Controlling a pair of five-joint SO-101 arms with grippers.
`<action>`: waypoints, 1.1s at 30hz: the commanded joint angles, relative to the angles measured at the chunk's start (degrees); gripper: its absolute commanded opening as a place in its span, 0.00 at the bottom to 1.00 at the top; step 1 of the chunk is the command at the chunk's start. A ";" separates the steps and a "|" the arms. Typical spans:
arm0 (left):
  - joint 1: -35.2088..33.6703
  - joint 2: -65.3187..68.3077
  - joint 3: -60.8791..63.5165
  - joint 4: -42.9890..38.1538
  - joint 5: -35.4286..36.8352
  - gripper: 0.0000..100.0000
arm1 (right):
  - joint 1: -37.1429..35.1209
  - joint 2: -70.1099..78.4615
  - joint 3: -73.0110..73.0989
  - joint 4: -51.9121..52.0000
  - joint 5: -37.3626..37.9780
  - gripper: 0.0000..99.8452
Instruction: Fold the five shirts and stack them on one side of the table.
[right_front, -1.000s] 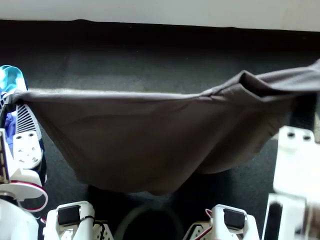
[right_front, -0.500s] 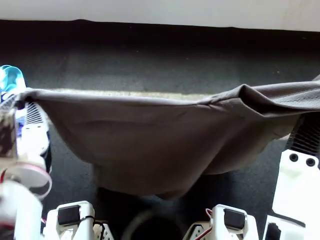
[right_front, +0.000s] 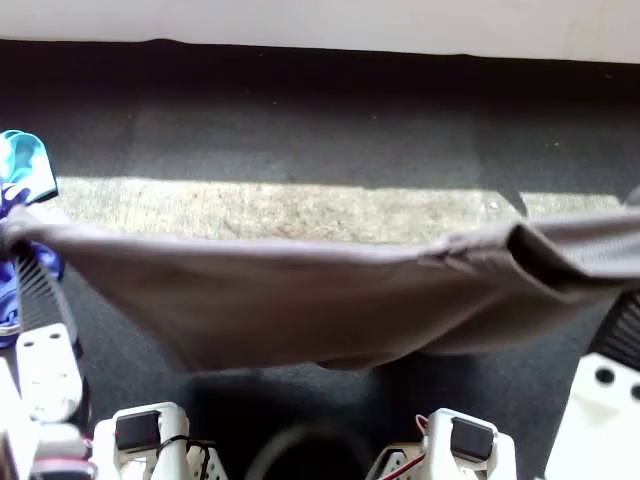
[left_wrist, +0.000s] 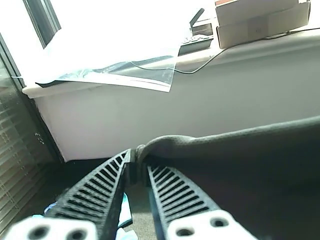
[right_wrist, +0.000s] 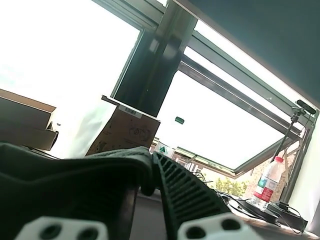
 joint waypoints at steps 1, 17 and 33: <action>-0.92 -1.36 -1.27 -0.44 0.26 0.01 | 0.57 -0.75 -0.66 -1.19 -0.09 0.01; -0.92 7.25 15.60 -12.31 0.09 0.01 | 0.48 9.19 12.26 -8.92 -0.53 0.01; 0.40 55.43 3.38 -28.13 0.18 0.01 | -4.18 41.89 29.93 -32.04 -0.35 0.01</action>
